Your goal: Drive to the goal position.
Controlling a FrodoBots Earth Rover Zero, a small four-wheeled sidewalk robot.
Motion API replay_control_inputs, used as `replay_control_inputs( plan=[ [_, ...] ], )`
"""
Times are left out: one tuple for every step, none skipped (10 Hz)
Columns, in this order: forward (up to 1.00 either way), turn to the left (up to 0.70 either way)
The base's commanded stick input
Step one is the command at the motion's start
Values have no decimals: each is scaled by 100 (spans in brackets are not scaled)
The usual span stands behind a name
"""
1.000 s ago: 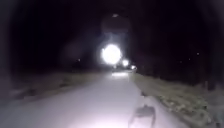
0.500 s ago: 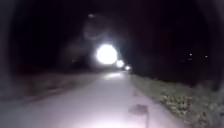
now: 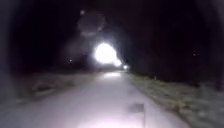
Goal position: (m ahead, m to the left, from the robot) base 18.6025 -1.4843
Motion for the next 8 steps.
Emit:
replay_control_inputs(
  plan=[
    [100, 0],
    [100, 0],
    [100, 0],
    [100, 0],
    [100, 0],
    [100, 0],
    [100, 0],
    [100, 0]
  ],
)
